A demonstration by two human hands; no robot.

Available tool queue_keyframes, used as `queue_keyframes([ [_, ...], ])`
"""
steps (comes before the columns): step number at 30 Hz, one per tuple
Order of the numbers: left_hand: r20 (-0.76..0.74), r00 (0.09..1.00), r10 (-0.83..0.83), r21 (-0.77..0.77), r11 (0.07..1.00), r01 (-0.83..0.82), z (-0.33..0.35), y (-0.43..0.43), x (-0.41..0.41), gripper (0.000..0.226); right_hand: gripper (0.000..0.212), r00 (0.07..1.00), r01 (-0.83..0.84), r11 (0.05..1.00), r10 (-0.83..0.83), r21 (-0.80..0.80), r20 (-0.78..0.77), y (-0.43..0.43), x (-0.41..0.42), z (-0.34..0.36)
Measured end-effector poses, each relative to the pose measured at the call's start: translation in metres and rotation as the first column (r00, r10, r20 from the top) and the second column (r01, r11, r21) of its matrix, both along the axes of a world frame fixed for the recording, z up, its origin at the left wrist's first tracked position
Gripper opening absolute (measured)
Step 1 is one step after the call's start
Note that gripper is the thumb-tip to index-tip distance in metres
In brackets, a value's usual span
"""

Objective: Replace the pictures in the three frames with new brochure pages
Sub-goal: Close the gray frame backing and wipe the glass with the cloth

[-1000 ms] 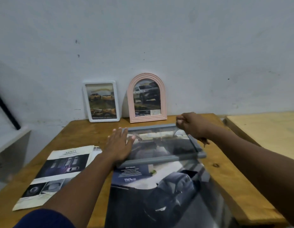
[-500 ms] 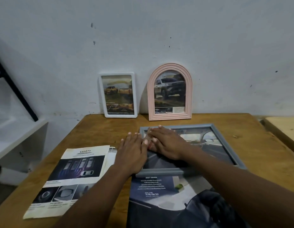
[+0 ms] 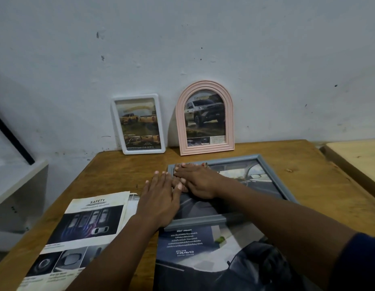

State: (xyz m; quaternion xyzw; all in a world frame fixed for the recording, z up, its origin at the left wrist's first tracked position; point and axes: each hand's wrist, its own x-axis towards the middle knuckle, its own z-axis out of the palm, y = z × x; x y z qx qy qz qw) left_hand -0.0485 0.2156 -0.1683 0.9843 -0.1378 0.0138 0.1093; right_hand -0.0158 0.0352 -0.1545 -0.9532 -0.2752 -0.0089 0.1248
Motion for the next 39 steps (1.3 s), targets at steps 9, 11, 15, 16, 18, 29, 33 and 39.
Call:
queue_keyframes([
  [9,-0.05,0.989,-0.137,0.11,0.984,0.141,0.002,0.0,0.005,0.068,0.058,0.987,0.157,0.985,-0.158,-0.065,-0.021,-0.054,-0.016,-0.007],
  [11,-0.054,0.99,-0.131,0.093,0.986,0.135,0.001,0.0,0.005,0.069,0.058,0.974,0.226,0.971,-0.228,-0.083,-0.014,-0.068,-0.022,-0.008],
  [15,-0.053,0.991,-0.123,0.063,0.99,0.127,0.001,-0.001,0.004,0.07,0.06,0.915,0.397,0.908,-0.403,-0.133,-0.024,-0.097,-0.035,-0.01],
  [16,-0.05,0.991,-0.12,0.047,0.991,0.123,0.001,-0.001,0.003,0.07,0.062,0.887,0.451,0.88,-0.46,-0.149,-0.03,-0.103,-0.039,-0.01],
  [18,-0.05,0.992,-0.113,0.004,0.994,0.113,0.0,-0.002,0.002,0.07,0.067,0.822,0.553,0.815,-0.567,-0.17,-0.044,-0.108,-0.047,-0.01],
  [29,-0.102,0.989,-0.112,-0.239,0.967,0.085,-0.004,-0.003,0.001,0.072,0.07,0.764,0.622,0.773,-0.634,-0.124,-0.119,-0.005,-0.069,-0.005],
  [33,-0.107,0.988,-0.111,-0.282,0.956,0.077,-0.006,-0.003,0.002,0.071,0.066,0.9,0.419,0.904,-0.426,-0.081,-0.095,0.025,-0.061,-0.006],
  [39,-0.115,0.987,-0.11,-0.37,0.927,0.06,-0.007,-0.002,0.005,0.091,0.049,0.982,0.116,0.979,-0.087,0.17,-0.169,0.021,-0.064,0.0],
])
